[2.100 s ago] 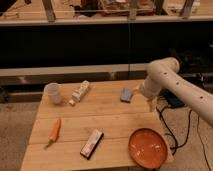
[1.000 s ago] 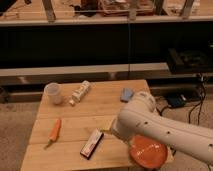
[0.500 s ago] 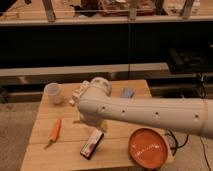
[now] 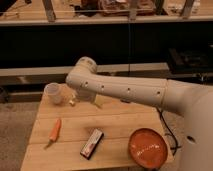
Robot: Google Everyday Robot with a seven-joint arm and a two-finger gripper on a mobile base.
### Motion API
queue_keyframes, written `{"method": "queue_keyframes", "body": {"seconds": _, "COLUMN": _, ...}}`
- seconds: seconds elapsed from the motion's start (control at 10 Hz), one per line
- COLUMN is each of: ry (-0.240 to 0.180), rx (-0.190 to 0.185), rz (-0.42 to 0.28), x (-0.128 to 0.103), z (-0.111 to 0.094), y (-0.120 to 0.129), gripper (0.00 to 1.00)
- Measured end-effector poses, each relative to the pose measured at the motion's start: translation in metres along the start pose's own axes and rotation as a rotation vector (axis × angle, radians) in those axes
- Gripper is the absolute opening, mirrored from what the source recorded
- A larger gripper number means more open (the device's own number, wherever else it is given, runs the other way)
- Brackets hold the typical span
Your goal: Move the arm in a circular motion
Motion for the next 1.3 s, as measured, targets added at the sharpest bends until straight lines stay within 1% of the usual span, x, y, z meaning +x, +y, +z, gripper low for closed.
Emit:
{"method": "queue_keyframes", "body": {"seconds": 0.1, "ry": 0.010, "rx": -0.021, "rz": 0.044, "x": 0.028, "z": 0.008, "y": 0.005, "gripper": 0.80}}
{"method": "queue_keyframes", "body": {"seconds": 0.2, "ry": 0.016, "rx": -0.045, "rz": 0.091, "x": 0.053, "z": 0.015, "y": 0.015, "gripper": 0.80}}
{"method": "queue_keyframes", "body": {"seconds": 0.3, "ry": 0.018, "rx": -0.067, "rz": 0.142, "x": 0.077, "z": 0.023, "y": 0.033, "gripper": 0.80}}
{"method": "queue_keyframes", "body": {"seconds": 0.4, "ry": 0.018, "rx": -0.092, "rz": 0.202, "x": 0.100, "z": 0.031, "y": 0.058, "gripper": 0.80}}
{"method": "queue_keyframes", "body": {"seconds": 0.6, "ry": 0.009, "rx": -0.112, "rz": 0.274, "x": 0.119, "z": 0.040, "y": 0.093, "gripper": 0.80}}
{"method": "queue_keyframes", "body": {"seconds": 0.7, "ry": 0.003, "rx": -0.131, "rz": 0.337, "x": 0.129, "z": 0.047, "y": 0.129, "gripper": 0.80}}
{"method": "queue_keyframes", "body": {"seconds": 0.8, "ry": -0.002, "rx": -0.140, "rz": 0.369, "x": 0.133, "z": 0.050, "y": 0.149, "gripper": 0.80}}
{"method": "queue_keyframes", "body": {"seconds": 0.9, "ry": -0.003, "rx": -0.149, "rz": 0.402, "x": 0.136, "z": 0.053, "y": 0.176, "gripper": 0.80}}
{"method": "queue_keyframes", "body": {"seconds": 1.0, "ry": -0.006, "rx": -0.150, "rz": 0.425, "x": 0.135, "z": 0.055, "y": 0.197, "gripper": 0.80}}
{"method": "queue_keyframes", "body": {"seconds": 1.1, "ry": -0.002, "rx": -0.148, "rz": 0.453, "x": 0.130, "z": 0.054, "y": 0.230, "gripper": 0.80}}
{"method": "queue_keyframes", "body": {"seconds": 1.2, "ry": -0.005, "rx": -0.141, "rz": 0.467, "x": 0.118, "z": 0.052, "y": 0.253, "gripper": 0.80}}
{"method": "queue_keyframes", "body": {"seconds": 1.3, "ry": -0.004, "rx": -0.135, "rz": 0.477, "x": 0.102, "z": 0.047, "y": 0.273, "gripper": 0.80}}
